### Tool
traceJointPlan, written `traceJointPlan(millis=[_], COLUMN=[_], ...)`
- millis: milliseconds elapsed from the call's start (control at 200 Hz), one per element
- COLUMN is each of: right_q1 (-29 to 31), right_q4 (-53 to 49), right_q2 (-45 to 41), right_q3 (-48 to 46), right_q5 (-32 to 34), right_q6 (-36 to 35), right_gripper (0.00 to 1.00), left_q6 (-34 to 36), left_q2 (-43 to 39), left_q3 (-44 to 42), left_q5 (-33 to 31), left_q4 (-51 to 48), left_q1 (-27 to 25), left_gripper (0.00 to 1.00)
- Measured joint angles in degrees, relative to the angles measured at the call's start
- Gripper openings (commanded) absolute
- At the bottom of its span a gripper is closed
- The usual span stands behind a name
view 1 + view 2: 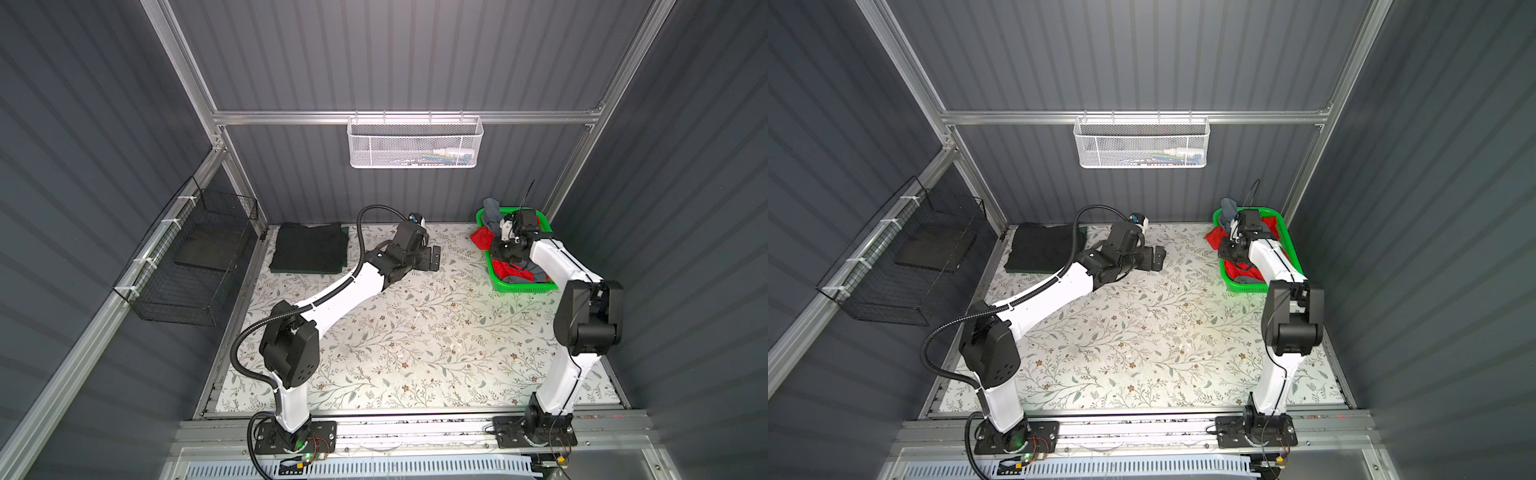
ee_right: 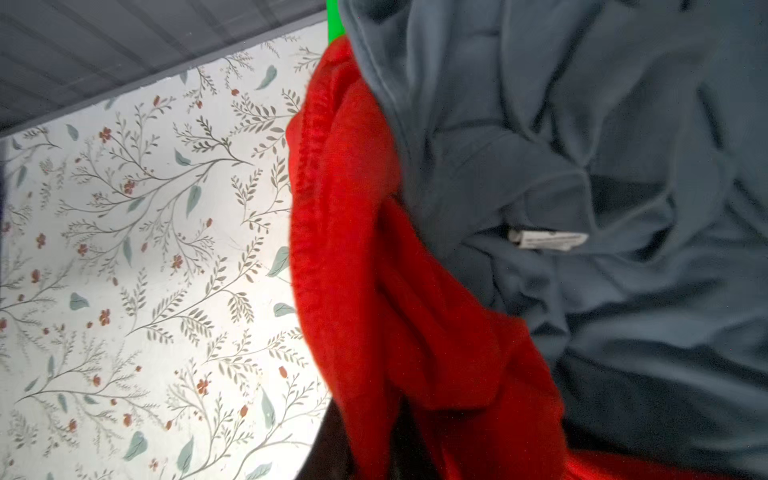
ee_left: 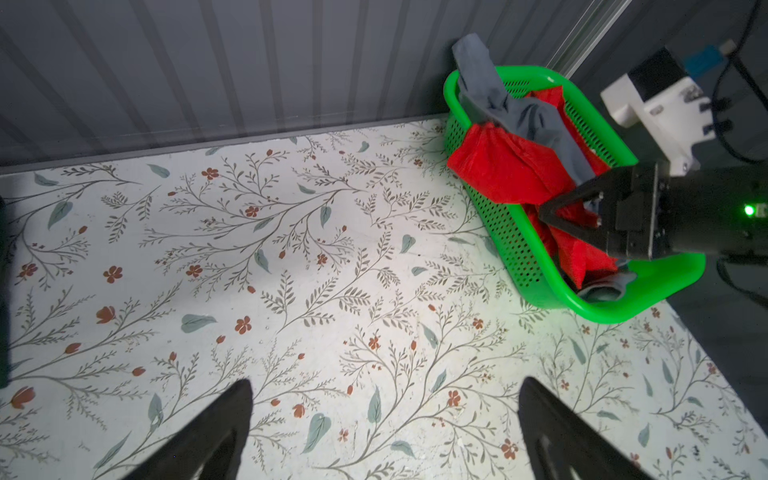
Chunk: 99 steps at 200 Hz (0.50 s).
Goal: Fold and stack the t-shirts
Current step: 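Grasp the red t-shirt in the basket with right gripper while left arm advances, then lift the red t-shirt out of the basket with the right gripper toward the left gripper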
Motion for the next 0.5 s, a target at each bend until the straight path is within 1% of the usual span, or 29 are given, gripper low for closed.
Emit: traceJointPlan(millis=[55,185,495], right_q1=[-0.15,-0.22,-0.22], right_q4=[1.4,4.11,6.08], right_q2=[-2.95,-7.34,-11.17], right_q3=[-2.23,-5.16,-6.38], right_q5=[-0.17,-1.38,-1.6], right_q6=[0.55,2.71,6.05], right_gripper=[0.0,0.0,0.0], left_q6=[-0.57,-1.53,-1.84], left_q2=[0.0,-0.02,-0.59], left_q3=[-0.28,-1.73,-4.39], left_q5=[0.55,0.98,0.9], left_q4=[0.63,1.57,2.58], left_q1=[-0.02,-0.02,0.0], left_gripper=[1.0,1.0,1.0])
